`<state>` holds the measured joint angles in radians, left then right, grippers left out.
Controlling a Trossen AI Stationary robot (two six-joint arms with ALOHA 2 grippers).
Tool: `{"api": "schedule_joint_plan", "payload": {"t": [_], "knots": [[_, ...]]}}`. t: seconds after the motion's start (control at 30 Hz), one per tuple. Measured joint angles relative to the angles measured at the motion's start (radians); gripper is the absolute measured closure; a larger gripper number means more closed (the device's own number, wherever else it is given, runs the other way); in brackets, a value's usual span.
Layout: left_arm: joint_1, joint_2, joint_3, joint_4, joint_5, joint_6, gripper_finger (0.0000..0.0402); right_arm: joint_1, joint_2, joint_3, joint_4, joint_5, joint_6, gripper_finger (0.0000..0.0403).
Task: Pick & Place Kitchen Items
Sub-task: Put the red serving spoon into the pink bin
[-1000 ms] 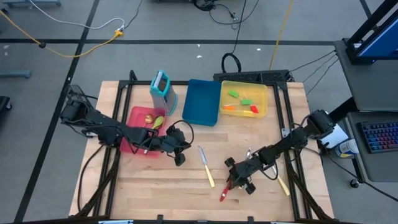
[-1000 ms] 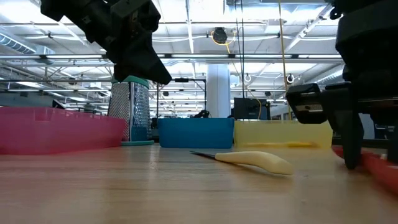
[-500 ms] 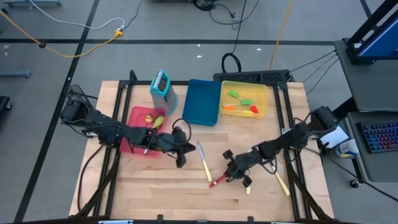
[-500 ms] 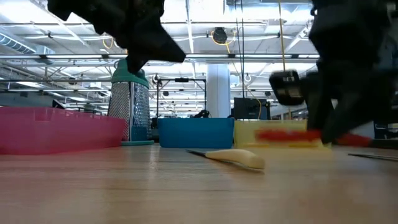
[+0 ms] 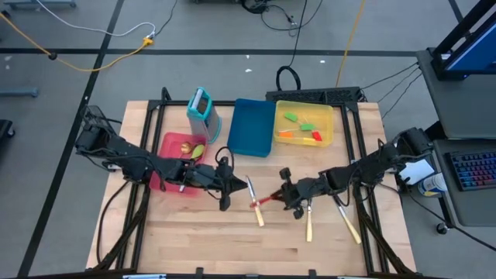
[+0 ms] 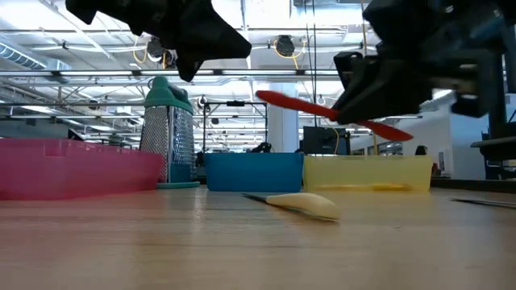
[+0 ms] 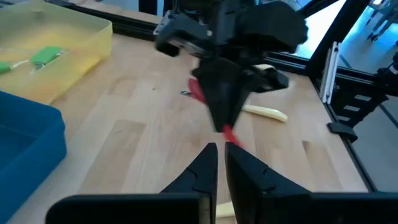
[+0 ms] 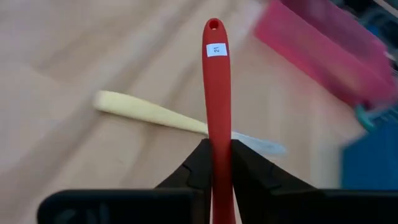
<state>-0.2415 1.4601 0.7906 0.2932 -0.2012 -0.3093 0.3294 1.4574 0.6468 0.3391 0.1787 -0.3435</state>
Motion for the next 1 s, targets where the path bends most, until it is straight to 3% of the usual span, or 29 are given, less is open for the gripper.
{"api": "schedule_joint_plan", "payload": {"t": [0.3,0.57,0.7,0.83,1.0], "knots": [[0.056,0.000,0.000,-0.003,0.003,0.139,0.0359,-0.110,0.000,0.000,0.085,0.134,0.075,0.0368],[0.131,0.000,0.000,0.003,-0.006,0.266,0.0284,-0.194,0.000,0.000,0.111,0.132,0.106,0.0367],[0.168,0.000,0.000,0.039,-0.008,0.424,0.0258,-0.231,0.000,0.000,0.173,0.130,0.122,0.0369],[0.183,0.013,0.000,0.073,-0.004,0.551,0.0253,-0.266,0.000,0.000,0.236,0.035,0.137,0.0368],[0.185,0.013,0.000,0.048,0.000,0.536,0.0252,-0.288,0.000,0.000,0.273,-0.050,0.154,0.0367]]}}
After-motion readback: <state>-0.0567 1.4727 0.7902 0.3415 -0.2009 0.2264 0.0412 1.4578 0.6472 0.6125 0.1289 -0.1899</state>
